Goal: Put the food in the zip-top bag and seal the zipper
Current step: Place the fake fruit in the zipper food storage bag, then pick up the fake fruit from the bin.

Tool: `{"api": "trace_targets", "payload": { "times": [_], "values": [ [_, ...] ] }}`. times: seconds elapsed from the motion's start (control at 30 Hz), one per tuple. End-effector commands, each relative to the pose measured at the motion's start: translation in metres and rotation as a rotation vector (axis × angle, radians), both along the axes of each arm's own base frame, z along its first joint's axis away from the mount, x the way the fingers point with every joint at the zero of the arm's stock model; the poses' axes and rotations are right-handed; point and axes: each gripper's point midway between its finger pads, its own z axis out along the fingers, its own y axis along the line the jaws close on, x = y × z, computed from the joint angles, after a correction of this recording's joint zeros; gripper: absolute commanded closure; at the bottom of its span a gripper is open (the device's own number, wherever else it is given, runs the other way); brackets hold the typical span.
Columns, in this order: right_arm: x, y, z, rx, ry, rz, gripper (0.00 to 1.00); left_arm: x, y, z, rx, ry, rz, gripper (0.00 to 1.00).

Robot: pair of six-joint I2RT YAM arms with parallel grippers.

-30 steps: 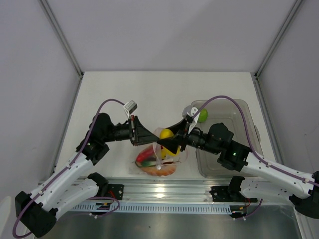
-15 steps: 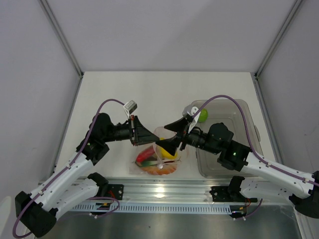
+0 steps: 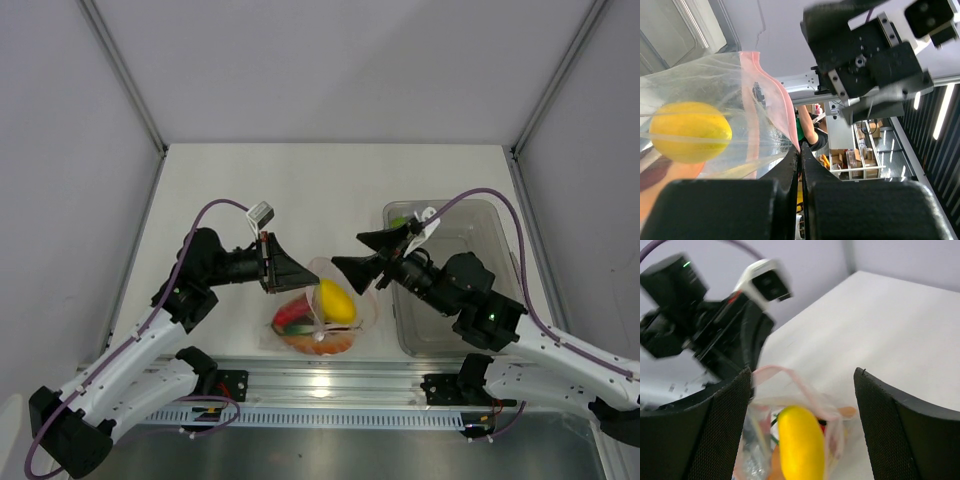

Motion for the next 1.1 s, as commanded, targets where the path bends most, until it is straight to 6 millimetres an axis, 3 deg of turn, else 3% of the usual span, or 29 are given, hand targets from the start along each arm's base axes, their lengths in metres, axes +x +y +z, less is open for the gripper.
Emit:
{"api": "trace_targets", "payload": {
  "times": [0.0, 0.13, 0.27, 0.5, 0.8, 1.07],
  "values": [
    [0.040, -0.046, 0.000, 0.065, 0.112, -0.329, 0.16, -0.007, 0.004, 0.027, -0.057, -0.070, -0.018, 0.99],
    [0.066, -0.100, -0.021, 0.098, 0.237, -0.594, 0.14, -0.007, 0.004, 0.024, -0.055, -0.066, -0.018, 0.99],
    [0.095, -0.159, -0.059, 0.085, 0.376, -0.854, 0.13, -0.007, 0.004, 0.024, -0.055, -0.066, -0.016, 0.99],
    [0.135, -0.207, -0.125, 0.043, 0.628, -1.020, 0.14, -0.007, 0.004, 0.021, -0.049, -0.060, -0.011, 0.99],
    [0.174, -0.208, -0.197, -0.005, 0.865, -1.004, 0.15, -0.008, 0.004, 0.019, -0.039, -0.055, -0.011, 0.99],
    [0.202, -0.193, -0.231, -0.007, 0.946, -0.883, 0.11, -0.009, 0.004, 0.014, -0.033, -0.044, -0.019, 0.99]
  ]
}}
